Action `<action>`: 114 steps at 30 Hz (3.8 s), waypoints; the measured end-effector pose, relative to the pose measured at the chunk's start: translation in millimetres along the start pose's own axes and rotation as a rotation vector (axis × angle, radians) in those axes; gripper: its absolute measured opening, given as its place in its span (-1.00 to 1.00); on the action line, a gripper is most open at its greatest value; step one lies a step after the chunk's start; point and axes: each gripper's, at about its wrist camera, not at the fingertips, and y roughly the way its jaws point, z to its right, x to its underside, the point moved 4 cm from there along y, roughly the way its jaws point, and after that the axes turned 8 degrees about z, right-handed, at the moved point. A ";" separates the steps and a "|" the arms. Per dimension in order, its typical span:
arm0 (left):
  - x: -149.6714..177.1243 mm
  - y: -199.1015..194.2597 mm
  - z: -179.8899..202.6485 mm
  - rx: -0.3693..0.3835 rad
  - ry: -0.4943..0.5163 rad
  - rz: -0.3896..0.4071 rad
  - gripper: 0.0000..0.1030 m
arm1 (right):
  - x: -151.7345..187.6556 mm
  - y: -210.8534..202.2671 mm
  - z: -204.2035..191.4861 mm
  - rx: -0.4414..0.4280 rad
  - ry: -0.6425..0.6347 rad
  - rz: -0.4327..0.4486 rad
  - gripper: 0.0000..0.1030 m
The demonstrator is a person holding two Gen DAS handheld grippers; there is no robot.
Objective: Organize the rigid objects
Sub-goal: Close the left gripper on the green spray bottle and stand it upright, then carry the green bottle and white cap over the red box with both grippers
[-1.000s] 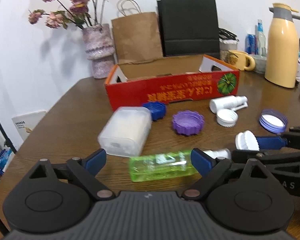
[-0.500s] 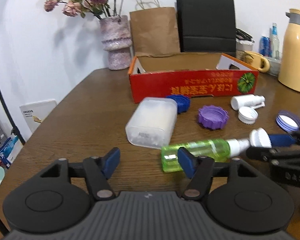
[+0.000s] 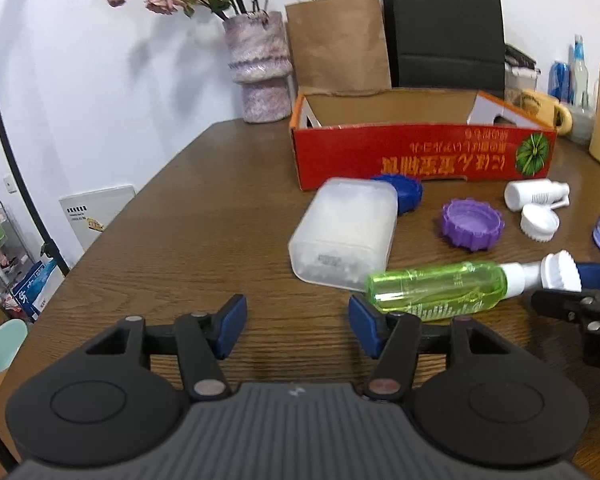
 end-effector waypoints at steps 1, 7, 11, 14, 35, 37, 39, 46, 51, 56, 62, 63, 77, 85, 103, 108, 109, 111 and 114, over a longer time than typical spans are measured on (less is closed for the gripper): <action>0.9 0.7 1.8 0.011 0.006 -0.002 0.10 | 0.1 0.2 0.1 0.000 -0.001 -0.001 -0.25; 3.0 -5.1 6.9 0.052 0.019 0.005 0.08 | -2.3 3.0 2.9 0.006 -0.003 -0.007 -0.25; 6.3 -12.4 16.9 0.085 0.042 0.007 0.08 | -6.3 6.7 6.7 0.016 -0.006 -0.009 -0.25; 7.7 -18.0 26.4 0.109 0.057 0.010 0.09 | -9.5 10.0 10.4 0.018 0.001 -0.009 -0.25; -25.0 -25.8 83.3 0.207 0.177 0.102 0.82 | -9.5 -4.9 51.2 0.041 0.073 0.053 -0.24; -23.1 -20.2 92.4 0.219 0.200 0.088 0.81 | -8.7 -5.8 54.8 0.040 0.080 0.056 -0.24; -19.7 -13.7 97.7 0.230 0.208 0.070 0.80 | -8.2 -6.5 58.4 0.040 0.087 0.060 -0.24; -12.3 6.2 105.7 0.261 0.193 0.010 0.45 | -5.2 -6.2 67.1 0.035 0.113 0.067 -0.25; -9.9 12.2 104.2 0.293 0.145 -0.012 0.16 | -2.8 -5.2 67.2 0.021 0.122 0.068 -0.25; -8.2 8.7 101.8 0.297 0.110 -0.011 -0.24 | -2.9 -7.8 68.6 0.011 0.135 0.084 -0.25; -9.7 6.0 98.2 0.278 0.080 -0.011 -0.36 | -2.9 -9.2 66.9 0.011 0.127 0.092 -0.25; -10.5 5.6 97.5 0.274 0.076 -0.007 -0.36 | -3.0 -9.5 66.3 0.012 0.123 0.094 -0.25; -26.8 -0.4 91.7 0.255 0.037 0.028 -0.38 | -10.4 -14.6 61.9 0.032 0.096 0.113 -0.25; -40.6 -2.4 89.5 0.253 0.026 0.055 -0.38 | -24.4 -19.2 59.8 0.040 0.079 0.137 -0.25; -80.6 3.3 77.2 0.226 -0.035 0.106 -0.38 | -63.3 -14.2 55.3 0.046 0.035 0.192 -0.25; -94.6 8.3 73.7 0.221 -0.049 0.123 -0.38 | -73.3 -9.3 57.6 0.052 0.028 0.202 -0.25; -97.0 9.3 73.5 0.219 -0.050 0.126 -0.38 | -75.2 -8.0 58.1 0.053 0.027 0.204 -0.25; -103.0 12.3 73.2 0.215 -0.055 0.131 -0.38 | -79.5 -5.5 59.3 0.055 0.026 0.210 -0.25; -111.8 16.0 73.8 0.212 -0.058 0.139 -0.38 | -85.5 -2.2 61.3 0.057 0.026 0.220 -0.25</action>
